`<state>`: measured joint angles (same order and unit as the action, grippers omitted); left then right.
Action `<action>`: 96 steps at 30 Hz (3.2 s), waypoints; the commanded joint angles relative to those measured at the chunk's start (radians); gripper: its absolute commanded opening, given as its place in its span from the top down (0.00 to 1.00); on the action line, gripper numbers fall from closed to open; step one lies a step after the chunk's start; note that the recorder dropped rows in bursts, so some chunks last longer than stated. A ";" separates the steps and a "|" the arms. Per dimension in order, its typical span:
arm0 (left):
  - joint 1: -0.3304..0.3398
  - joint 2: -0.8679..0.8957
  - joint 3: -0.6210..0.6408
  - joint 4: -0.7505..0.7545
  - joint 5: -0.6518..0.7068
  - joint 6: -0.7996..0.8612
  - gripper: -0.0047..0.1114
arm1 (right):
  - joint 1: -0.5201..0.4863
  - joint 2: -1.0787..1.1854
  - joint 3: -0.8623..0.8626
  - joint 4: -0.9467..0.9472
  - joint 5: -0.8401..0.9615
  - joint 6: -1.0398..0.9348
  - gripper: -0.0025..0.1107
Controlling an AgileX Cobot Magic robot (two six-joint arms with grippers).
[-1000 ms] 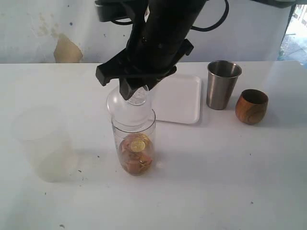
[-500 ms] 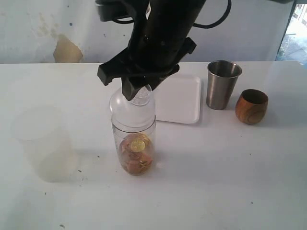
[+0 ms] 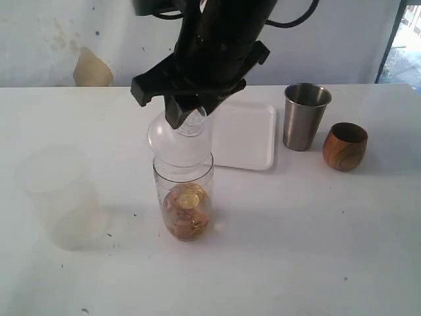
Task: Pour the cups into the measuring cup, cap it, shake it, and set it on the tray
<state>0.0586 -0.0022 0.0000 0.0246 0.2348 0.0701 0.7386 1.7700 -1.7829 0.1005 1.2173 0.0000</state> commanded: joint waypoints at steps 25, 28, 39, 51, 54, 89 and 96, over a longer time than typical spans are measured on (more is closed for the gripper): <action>-0.001 0.002 0.000 -0.009 -0.003 -0.002 0.96 | 0.000 -0.022 0.062 -0.004 0.004 0.000 0.98; -0.001 0.002 0.000 -0.009 -0.003 -0.002 0.96 | 0.000 -0.020 0.062 -0.004 0.004 0.000 0.98; -0.001 0.002 0.000 -0.009 -0.003 -0.002 0.96 | 0.000 -0.002 0.062 -0.002 0.004 0.000 0.98; -0.001 0.002 0.000 -0.009 -0.003 -0.002 0.96 | 0.000 0.040 0.062 0.000 -0.002 0.000 0.98; -0.001 0.002 0.000 -0.009 -0.003 -0.002 0.96 | 0.000 0.040 0.062 0.000 -0.006 -0.023 0.97; -0.001 0.002 0.000 -0.009 -0.003 -0.002 0.96 | 0.000 0.040 0.062 -0.004 -0.054 -0.048 0.47; -0.001 0.002 0.000 -0.009 -0.003 -0.002 0.96 | 0.000 0.040 0.062 -0.010 -0.060 -0.053 0.46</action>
<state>0.0586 -0.0022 0.0000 0.0246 0.2348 0.0701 0.7386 1.8117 -1.7226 0.1004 1.1675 -0.0368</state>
